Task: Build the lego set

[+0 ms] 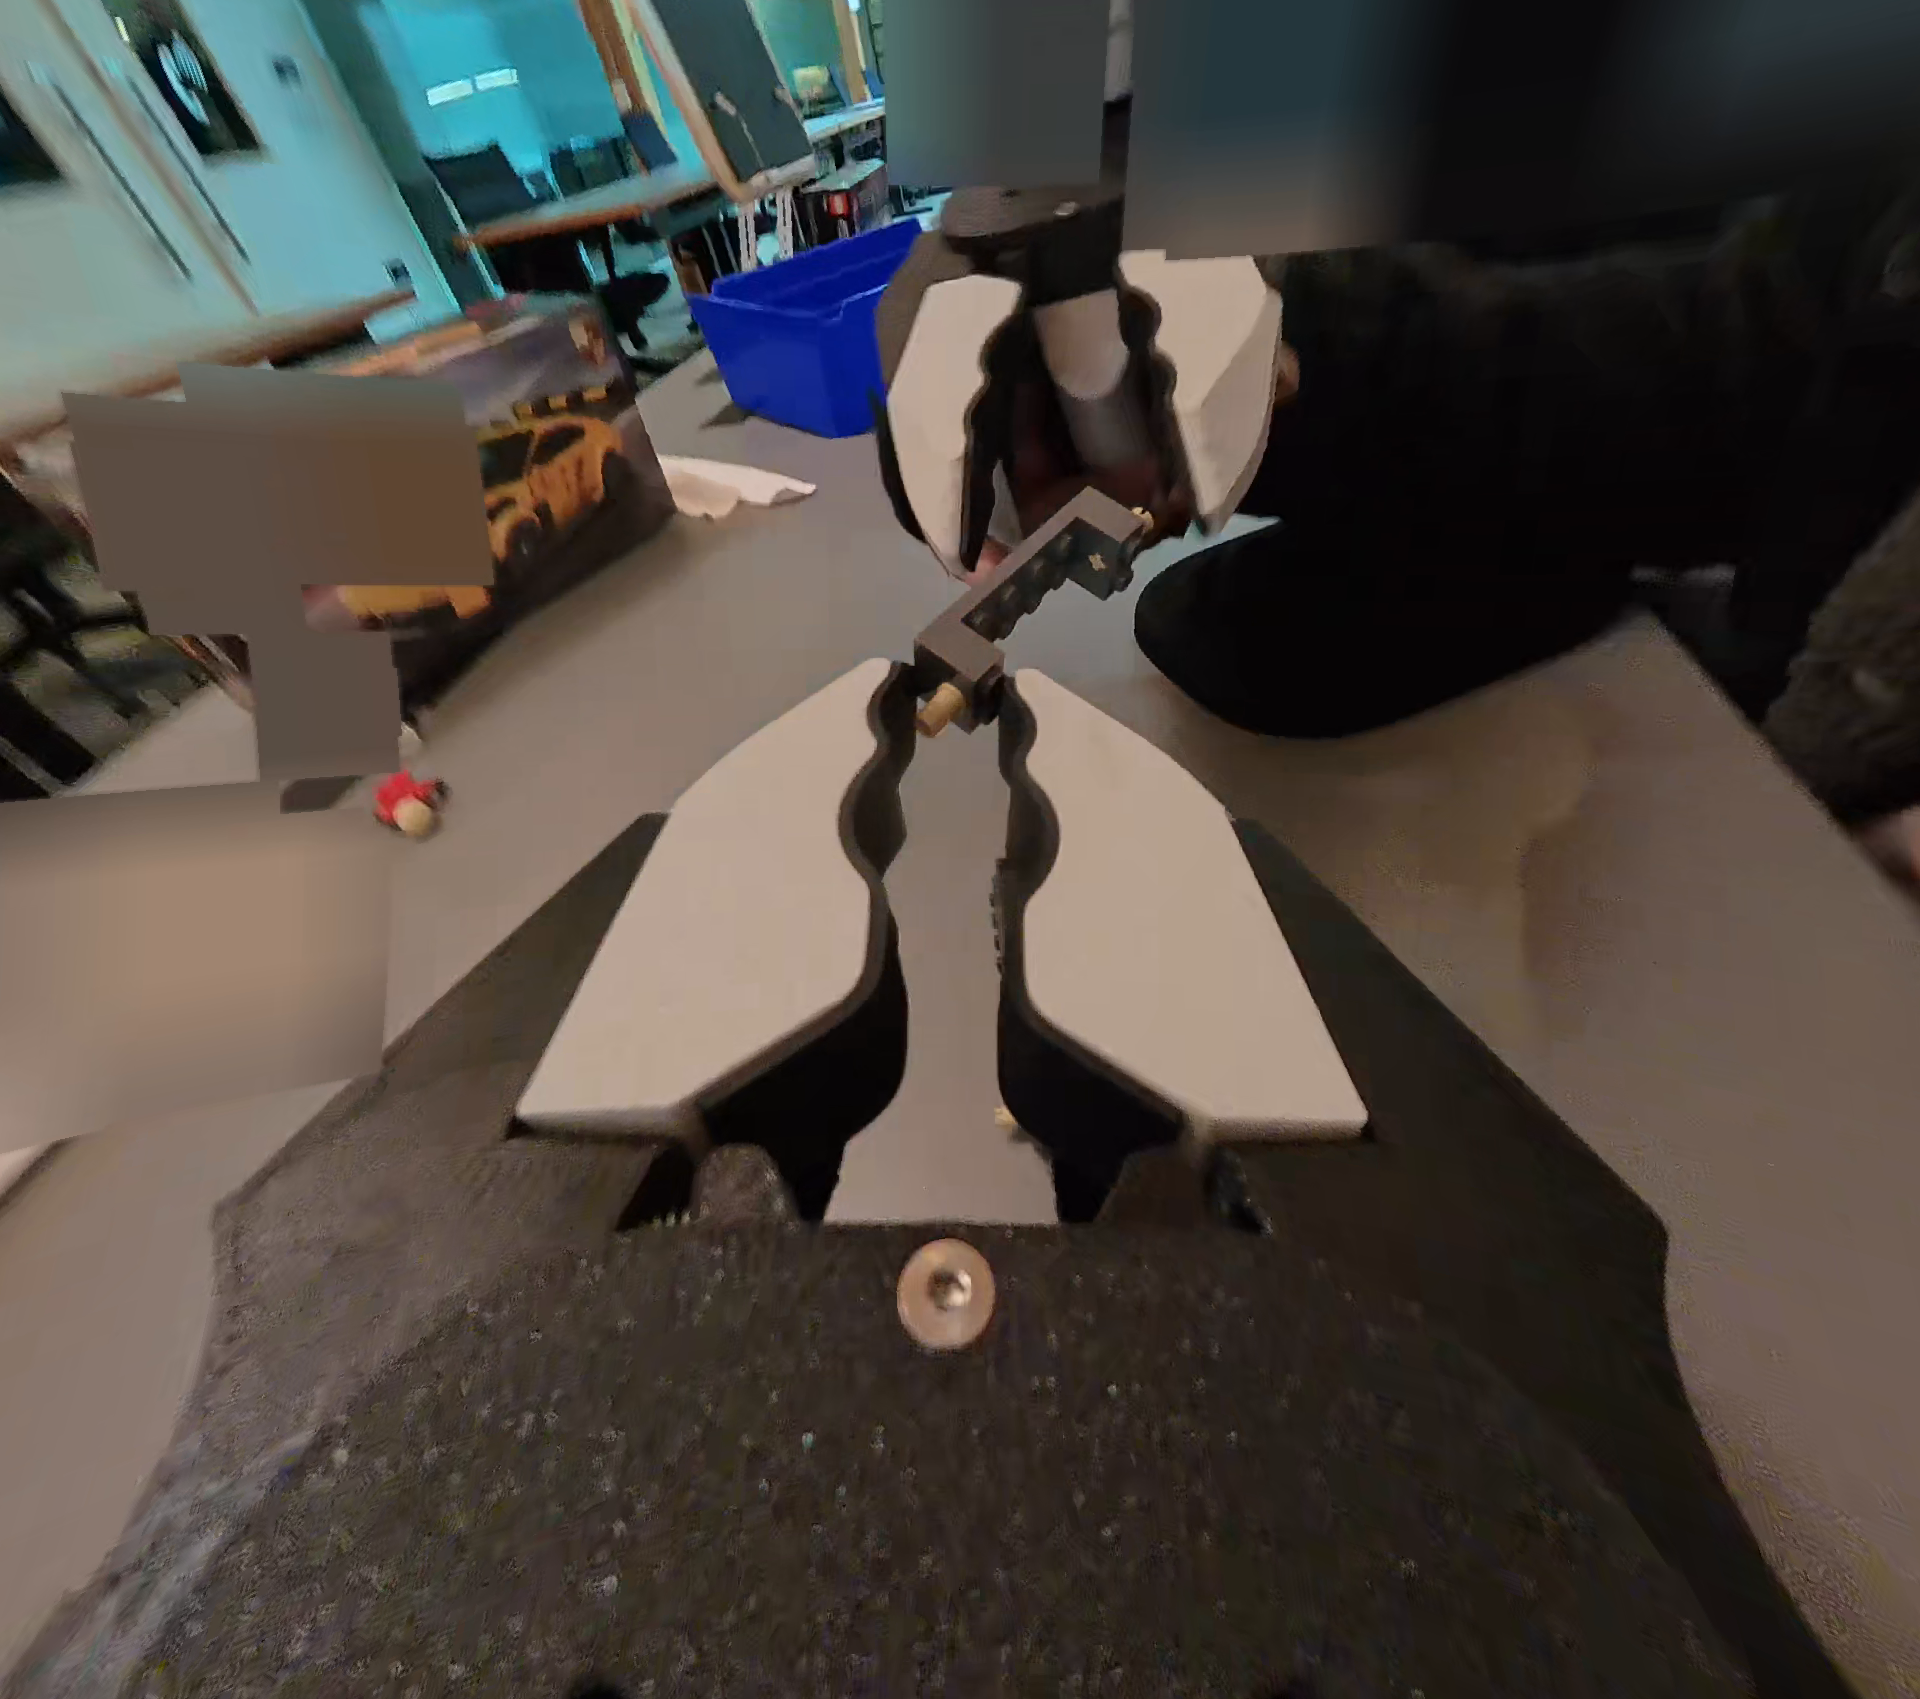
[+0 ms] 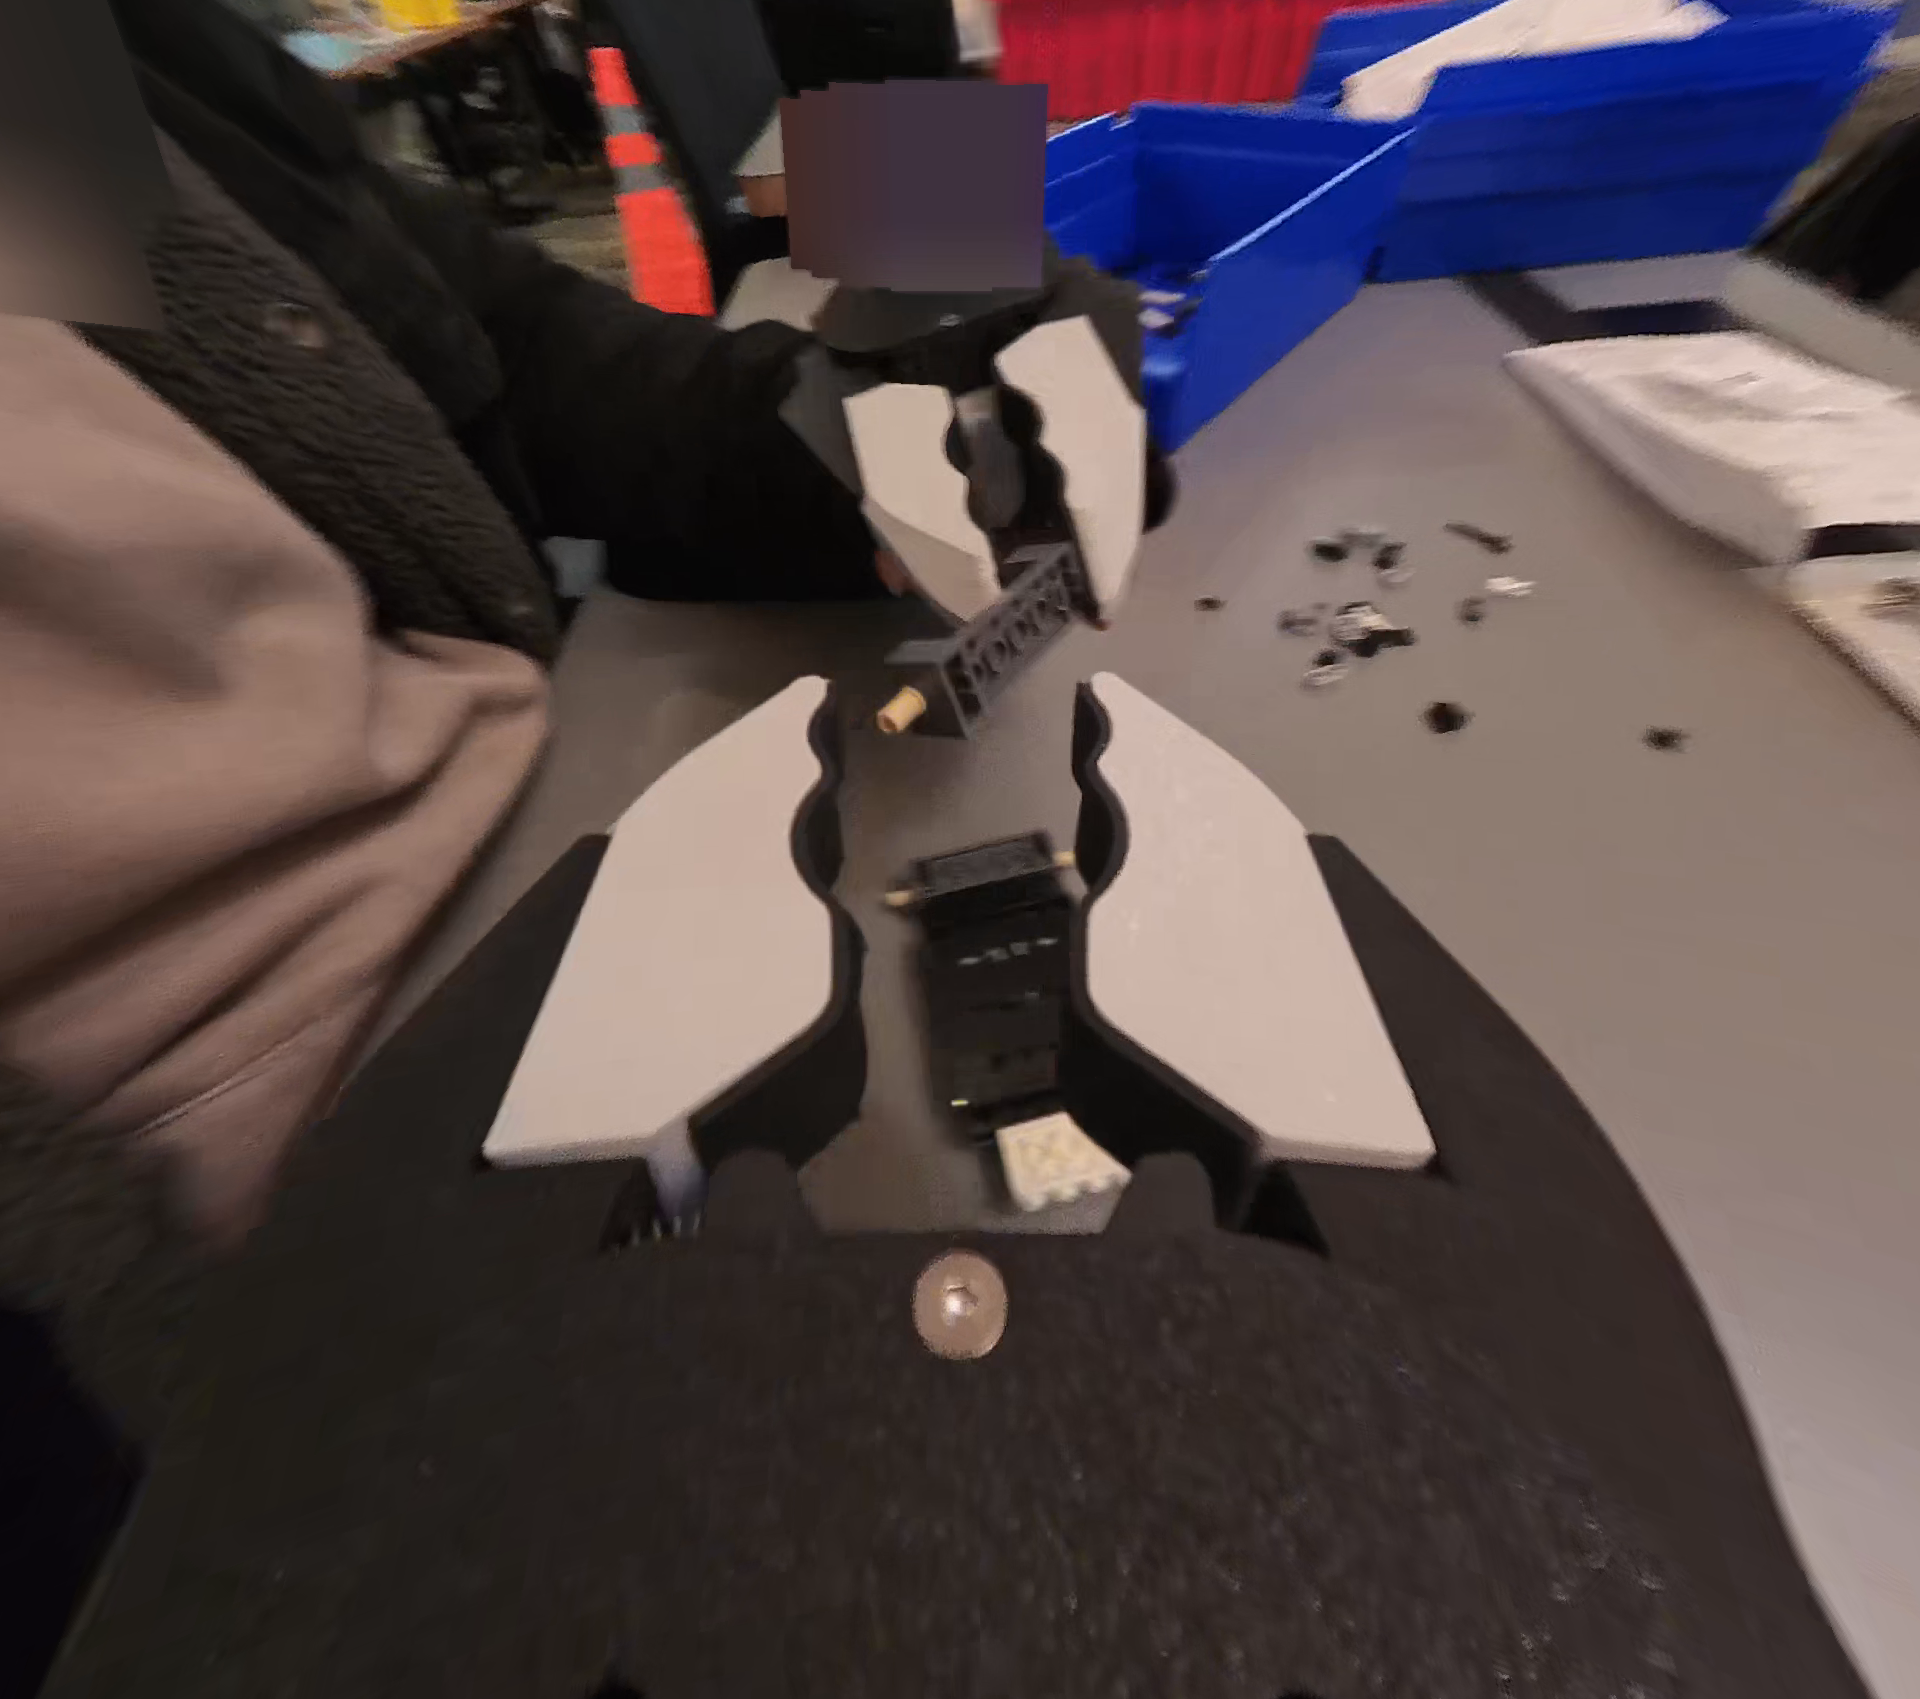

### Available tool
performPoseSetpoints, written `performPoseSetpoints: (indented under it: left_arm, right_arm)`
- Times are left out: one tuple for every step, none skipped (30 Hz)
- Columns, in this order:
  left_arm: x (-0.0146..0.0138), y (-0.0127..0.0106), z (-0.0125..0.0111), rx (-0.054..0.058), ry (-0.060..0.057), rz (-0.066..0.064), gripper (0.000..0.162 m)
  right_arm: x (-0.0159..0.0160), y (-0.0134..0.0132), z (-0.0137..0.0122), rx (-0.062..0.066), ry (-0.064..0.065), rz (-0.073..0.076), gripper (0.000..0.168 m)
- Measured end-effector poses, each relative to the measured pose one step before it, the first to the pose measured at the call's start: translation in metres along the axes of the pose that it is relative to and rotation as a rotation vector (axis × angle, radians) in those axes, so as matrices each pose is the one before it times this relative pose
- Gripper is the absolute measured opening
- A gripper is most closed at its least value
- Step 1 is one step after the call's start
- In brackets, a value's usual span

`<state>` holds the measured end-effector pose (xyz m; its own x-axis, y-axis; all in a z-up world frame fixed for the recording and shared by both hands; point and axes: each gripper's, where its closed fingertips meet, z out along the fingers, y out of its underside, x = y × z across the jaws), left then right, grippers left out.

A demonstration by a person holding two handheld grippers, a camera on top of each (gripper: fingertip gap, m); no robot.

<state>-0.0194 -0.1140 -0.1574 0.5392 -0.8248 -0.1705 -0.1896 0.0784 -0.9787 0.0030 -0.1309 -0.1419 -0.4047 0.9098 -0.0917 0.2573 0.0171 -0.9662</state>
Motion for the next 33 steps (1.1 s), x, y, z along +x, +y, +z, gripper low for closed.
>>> performPoseSetpoints:
  left_arm:
    - [0.00269,-0.00159,0.00042,0.0079,-0.0045,0.0565,0.015]
    - [0.00254,-0.00185,0.00052,0.0062,-0.0056,0.0528,0.015]
    - [0.00271,-0.00144,0.00059,0.0018,-0.0061,0.0515,0.015]
    - [0.00211,-0.00089,0.00060,-0.0028,-0.0105,0.0527,0.015]
    - [0.00180,0.00001,0.00070,-0.0100,-0.0127,0.0556,0.015]
    - [0.00202,0.00069,0.00112,-0.0147,-0.0096,0.0562,0.015]
    - [0.00154,0.00136,0.00138,-0.0177,-0.0111,0.0513,0.016]
    - [0.00154,0.00124,0.00130,-0.0144,-0.0079,0.0407,0.015]
    - [0.00191,0.00118,0.00119,-0.0105,-0.0011,0.0258,0.015]
    - [0.00162,0.00138,0.00077,-0.0073,0.0017,0.0113,0.015]
    - [0.00089,0.00061,0.00017,0.0019,0.0032,-0.0014,0.016]
    - [-0.00167,0.00261,0.00009,-0.0102,-0.0069,-0.0115,0.016]
    - [-0.00215,0.00302,0.00007,-0.0103,-0.0078,-0.0121,0.016]
    - [-0.00145,0.00169,-0.00011,-0.0008,-0.0024,-0.0230,0.016]
    - [-0.00034,0.00196,0.00027,-0.0012,0.0084,-0.0382,0.017]
    - [0.00047,0.00309,0.00064,-0.0067,0.0182,-0.0479,0.018]
    - [-0.00036,0.00379,0.00057,-0.0079,0.0148,-0.0504,0.023]
    - [-0.00133,0.00265,0.00021,-0.0035,0.0108,-0.0474,0.027]
    - [-0.00153,0.00125,-0.00020,-0.0004,0.0099,-0.0461,0.029]
    - [-0.00215,0.00067,-0.00030,0.0007,0.0041,-0.0452,0.029]
    - [-0.00334,0.00083,-0.00010,-0.0025,-0.0078,-0.0386,0.026]
    - [-0.00214,0.00148,0.00021,-0.0075,-0.0036,-0.0262,0.025]
    - [-0.00114,0.00291,0.00059,-0.0160,-0.0023,-0.0141,0.022]
    - [-0.00261,0.00505,0.00127,-0.0292,-0.0163,-0.0021,0.020]
    - [-0.00276,0.00638,0.00190,-0.0405,-0.0200,0.0087,0.019]
    - [-0.00175,0.00728,0.00229,-0.0487,-0.0166,0.0119,0.018]
    - [-0.00101,0.00723,0.00261,-0.0504,-0.0155,0.0125,0.018]
    - [-0.00017,0.00641,0.00286,-0.0448,-0.0125,0.0107,0.018]
    - [0.00148,0.00532,0.00273,-0.0349,-0.0021,0.0049,0.018]
    - [0.00221,0.00391,0.00220,-0.0239,0.0037,-0.0029,0.017]
    - [0.00204,0.00293,0.00163,-0.0171,0.0055,-0.0077,0.017]
    - [0.00169,0.00221,0.00098,-0.0138,0.0075,-0.0086,0.017]
    - [0.00100,0.00154,0.00032,-0.0102,0.0061,-0.0074,0.017]
  right_arm:
    - [-0.00761,-0.00077,-0.00006,-0.0188,-0.0770,0.0483,0.045]
    - [-0.00617,0.00234,0.00026,-0.0408,-0.0684,0.0427,0.048]
    - [-0.00196,0.00380,0.00051,-0.0516,-0.0402,0.0350,0.051]
    - [-0.00028,0.00266,0.00053,-0.0424,-0.0269,0.0298,0.053]
    - [-0.00250,0.00098,0.00087,-0.0298,-0.0415,0.0355,0.052]
    - [-0.00094,0.00109,0.00149,-0.0293,-0.0316,0.0435,0.052]
    - [0.00064,0.00161,0.00212,-0.0291,-0.0191,0.0421,0.052]
    - [0.00080,0.00214,0.00253,-0.0273,-0.0147,0.0359,0.049]
    - [0.00372,0.00174,0.00267,-0.0205,0.0083,0.0266,0.043]
    - [0.00319,0.00057,0.00227,-0.0061,0.0089,0.0128,0.033]
    - [0.00430,0.00037,0.00134,0.0004,0.0217,0.0050,0.024]
    - [0.00491,-0.00033,0.00000,0.0095,0.0285,0.0033,0.021]
    - [0.00454,-0.00065,-0.00029,0.0118,0.0237,0.0163,0.020]
    - [0.00327,-0.00027,0.00015,0.0144,0.0171,0.0083,0.019]
    - [0.00362,0.00118,0.00073,0.0054,0.0238,0.0049,0.018]
    - [0.00324,0.00180,0.00081,0.0014,0.0258,0.0002,0.017]
    - [0.00311,0.00107,-0.00031,0.0062,0.0288,-0.0002,0.017]
    - [0.00429,0.00084,-0.00127,0.0063,0.0353,0.0119,0.017]
    - [0.00586,0.00099,-0.00220,0.0069,0.0453,0.0183,0.017]
    - [0.00743,0.00194,-0.00264,0.0010,0.0588,0.0137,0.017]
    - [0.00730,0.00363,-0.00293,-0.0088,0.0613,0.0027,0.017]
    - [0.00731,0.00500,-0.00322,-0.0151,0.0657,-0.0048,0.017]
    - [0.00976,0.00733,-0.00356,-0.0283,0.0827,-0.0006,0.017]
    - [0.01044,0.00868,-0.00379,-0.0328,0.0854,0.0008,0.016]
    - [0.00875,0.00920,-0.00350,-0.0307,0.0726,0.0068,0.017]
    - [0.00748,0.00898,-0.00304,-0.0254,0.0609,0.0199,0.017]
    - [0.00552,0.00973,-0.00200,-0.0299,0.0492,0.0265,0.016]
    - [0.00249,0.00884,-0.00067,-0.0248,0.0354,0.0254,0.017]
    - [-0.00084,0.00699,0.00028,-0.0167,0.0213,0.0267,0.016]
    - [-0.00376,0.00625,0.00138,-0.0186,0.0122,0.0215,0.016]
    - [-0.00428,0.00508,0.00200,-0.0165,0.0167,0.0102,0.016]
    - [-0.00314,0.00341,0.00223,-0.0116,0.0279,0.0042,0.016]
    - [-0.00374,0.00225,0.00219,-0.0100,0.0207,0.0044,0.016]
